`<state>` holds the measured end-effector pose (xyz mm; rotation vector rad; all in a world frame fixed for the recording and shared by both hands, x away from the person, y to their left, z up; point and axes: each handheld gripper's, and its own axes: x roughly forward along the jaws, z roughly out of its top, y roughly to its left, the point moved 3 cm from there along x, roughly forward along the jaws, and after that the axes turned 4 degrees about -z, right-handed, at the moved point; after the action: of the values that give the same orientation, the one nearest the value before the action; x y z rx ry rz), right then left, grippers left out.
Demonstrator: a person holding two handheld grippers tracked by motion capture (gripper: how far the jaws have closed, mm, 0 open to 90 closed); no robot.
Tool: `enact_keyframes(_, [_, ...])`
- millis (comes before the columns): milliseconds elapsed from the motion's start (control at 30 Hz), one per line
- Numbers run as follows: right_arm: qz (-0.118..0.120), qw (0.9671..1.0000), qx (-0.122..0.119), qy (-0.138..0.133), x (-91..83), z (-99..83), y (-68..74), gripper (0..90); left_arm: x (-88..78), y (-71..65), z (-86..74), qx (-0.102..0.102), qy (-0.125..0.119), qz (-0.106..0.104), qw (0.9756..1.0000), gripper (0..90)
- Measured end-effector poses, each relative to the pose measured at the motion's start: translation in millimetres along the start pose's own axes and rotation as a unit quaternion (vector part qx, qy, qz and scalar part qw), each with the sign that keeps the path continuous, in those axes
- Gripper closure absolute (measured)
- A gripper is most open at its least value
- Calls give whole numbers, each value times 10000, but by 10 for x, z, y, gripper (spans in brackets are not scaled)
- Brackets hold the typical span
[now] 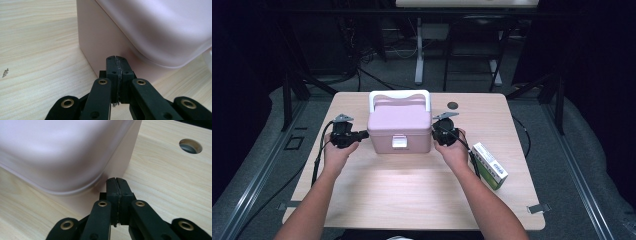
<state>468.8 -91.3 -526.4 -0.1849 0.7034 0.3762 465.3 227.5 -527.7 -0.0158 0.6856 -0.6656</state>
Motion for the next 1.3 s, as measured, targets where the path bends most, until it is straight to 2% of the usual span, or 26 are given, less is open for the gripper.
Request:
enact_keyframes(300, [51, 9999, 95, -3, -48, -46, 6, 900, -1, -24, -19, -30, -38, -50, 10000, 898])
enact_keyframes(467, [67, 10000, 59, 15, -105, -92, -3, 900, -23, -73, -50, -64, -19, -143, 9999, 898])
enact_keyframes(600, [90, 9999, 15, 68, -158, -126, -1, 900, -52, -134, -72, 53, 51, -105, 9999, 898])
enact_keyframes(900, [123, 9999, -9, 83, -301, -249, 15, 900, -134, -274, -179, 60, 50, -180, 9998, 900])
enact_keyframes(1167, [159, 9998, -57, 88, -470, -397, 46, 900, -219, -440, -272, 227, 122, -176, 9995, 900])
enact_keyframes(1300, [163, 9997, -171, 96, -563, -472, 65, 900, -262, -523, -319, 311, 165, -206, 9992, 900])
